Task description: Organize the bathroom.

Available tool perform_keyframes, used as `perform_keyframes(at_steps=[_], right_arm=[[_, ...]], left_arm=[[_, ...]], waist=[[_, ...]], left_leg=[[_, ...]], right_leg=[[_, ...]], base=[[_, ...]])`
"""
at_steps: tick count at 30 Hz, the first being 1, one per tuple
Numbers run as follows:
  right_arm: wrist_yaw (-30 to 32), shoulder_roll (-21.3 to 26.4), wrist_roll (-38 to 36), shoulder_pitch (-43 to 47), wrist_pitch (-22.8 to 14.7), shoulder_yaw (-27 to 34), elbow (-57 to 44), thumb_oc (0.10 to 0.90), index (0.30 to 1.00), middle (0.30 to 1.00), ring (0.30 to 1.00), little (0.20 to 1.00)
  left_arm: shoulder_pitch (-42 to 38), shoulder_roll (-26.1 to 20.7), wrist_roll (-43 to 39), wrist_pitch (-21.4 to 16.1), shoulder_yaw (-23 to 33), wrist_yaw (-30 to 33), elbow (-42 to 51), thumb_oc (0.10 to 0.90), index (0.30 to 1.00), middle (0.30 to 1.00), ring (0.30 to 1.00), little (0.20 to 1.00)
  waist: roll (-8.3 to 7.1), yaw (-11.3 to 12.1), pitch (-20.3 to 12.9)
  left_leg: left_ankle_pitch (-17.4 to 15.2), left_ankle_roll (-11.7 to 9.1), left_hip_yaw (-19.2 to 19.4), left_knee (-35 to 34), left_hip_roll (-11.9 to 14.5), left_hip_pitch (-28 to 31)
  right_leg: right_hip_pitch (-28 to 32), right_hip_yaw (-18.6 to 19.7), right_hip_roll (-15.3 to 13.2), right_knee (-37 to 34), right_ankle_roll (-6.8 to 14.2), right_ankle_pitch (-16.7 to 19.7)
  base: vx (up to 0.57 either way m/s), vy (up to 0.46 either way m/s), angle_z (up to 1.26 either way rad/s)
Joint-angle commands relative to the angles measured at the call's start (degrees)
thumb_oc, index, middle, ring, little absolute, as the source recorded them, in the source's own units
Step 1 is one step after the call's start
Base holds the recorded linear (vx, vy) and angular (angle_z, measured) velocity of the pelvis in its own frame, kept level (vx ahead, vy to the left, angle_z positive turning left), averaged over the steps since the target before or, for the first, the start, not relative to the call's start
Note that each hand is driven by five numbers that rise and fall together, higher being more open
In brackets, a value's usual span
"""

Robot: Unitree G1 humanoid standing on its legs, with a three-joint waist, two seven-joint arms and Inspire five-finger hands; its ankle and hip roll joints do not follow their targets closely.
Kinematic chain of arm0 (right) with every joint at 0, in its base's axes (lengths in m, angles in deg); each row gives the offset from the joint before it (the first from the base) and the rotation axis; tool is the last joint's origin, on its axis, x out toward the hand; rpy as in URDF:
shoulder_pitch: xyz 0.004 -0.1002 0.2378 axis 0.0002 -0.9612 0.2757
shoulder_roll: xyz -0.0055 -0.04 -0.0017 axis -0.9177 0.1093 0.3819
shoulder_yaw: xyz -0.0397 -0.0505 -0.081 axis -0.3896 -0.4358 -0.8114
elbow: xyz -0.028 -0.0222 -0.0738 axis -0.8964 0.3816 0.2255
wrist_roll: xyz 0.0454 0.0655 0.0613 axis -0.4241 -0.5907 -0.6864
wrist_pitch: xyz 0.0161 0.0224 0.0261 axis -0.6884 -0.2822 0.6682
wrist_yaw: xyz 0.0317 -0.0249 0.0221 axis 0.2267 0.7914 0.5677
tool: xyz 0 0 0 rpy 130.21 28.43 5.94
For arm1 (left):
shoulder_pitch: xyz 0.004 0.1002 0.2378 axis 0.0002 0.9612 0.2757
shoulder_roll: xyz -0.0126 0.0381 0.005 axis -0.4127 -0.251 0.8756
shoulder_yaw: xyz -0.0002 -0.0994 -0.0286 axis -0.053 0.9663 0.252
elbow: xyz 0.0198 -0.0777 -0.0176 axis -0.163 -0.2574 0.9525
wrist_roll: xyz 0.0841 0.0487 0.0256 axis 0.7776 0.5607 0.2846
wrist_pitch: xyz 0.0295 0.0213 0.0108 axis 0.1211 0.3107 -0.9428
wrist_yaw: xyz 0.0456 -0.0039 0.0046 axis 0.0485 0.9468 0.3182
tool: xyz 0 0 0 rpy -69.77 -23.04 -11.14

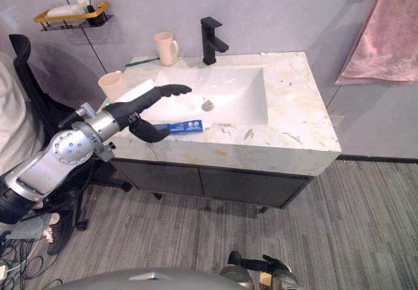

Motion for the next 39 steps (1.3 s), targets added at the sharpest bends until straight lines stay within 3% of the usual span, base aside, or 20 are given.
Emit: perform_keyframes(at_steps=[1, 15, 39], right_arm=[[-0.32, 0.91, 1.28, 1.89, -0.30, -1.12, 1.70, 0.800, 0.900, 0.900, 0.900, 0.900], [-0.01, 1.20, 0.90, 0.77, -0.78, -0.30, 1.04, 0.800, 0.900, 0.900, 0.900, 0.900], [0.75, 1.48, -0.23, -0.52, -0.81, -0.21, 0.03, 0.800, 0.900, 0.900, 0.900, 0.900]], left_arm=[[-10.36, -1.67, 0.63, -0.48, 2.98, 3.36, -2.90, 0.800, 0.900, 0.900, 0.900, 0.900], [-8.62, -0.62, 3.24, 0.59, 3.30, 4.50, -5.98, 0.800, 0.900, 0.900, 0.900, 0.900], [-9.46, 4.35, 9.47, 2.74, -1.42, 9.00, -12.93, 0.800, 0.900, 0.900, 0.900, 0.900]], waist=[[-2.74, 0.04, -0.13], [-2.97, -0.40, 0.55], [-3.16, -2.75, 1.72]], left_leg=[[0.23, 0.93, 1.90, 0.80, -2.45, -1.74], [0.49, 0.70, 2.24, 1.26, -2.17, -2.10], [0.05, 0.51, 2.85, 3.28, -1.90, -3.28]], right_leg=[[3.41, 0.72, 0.73, -0.03, 1.59, -4.91], [3.21, 0.68, 0.52, -0.03, 1.48, -4.85], [2.55, 1.94, 0.38, -0.03, 1.21, -4.77]], base=[[0.00, 0.000, 0.00], [0.00, -0.001, 0.00], [0.03, 0.005, -0.03]])
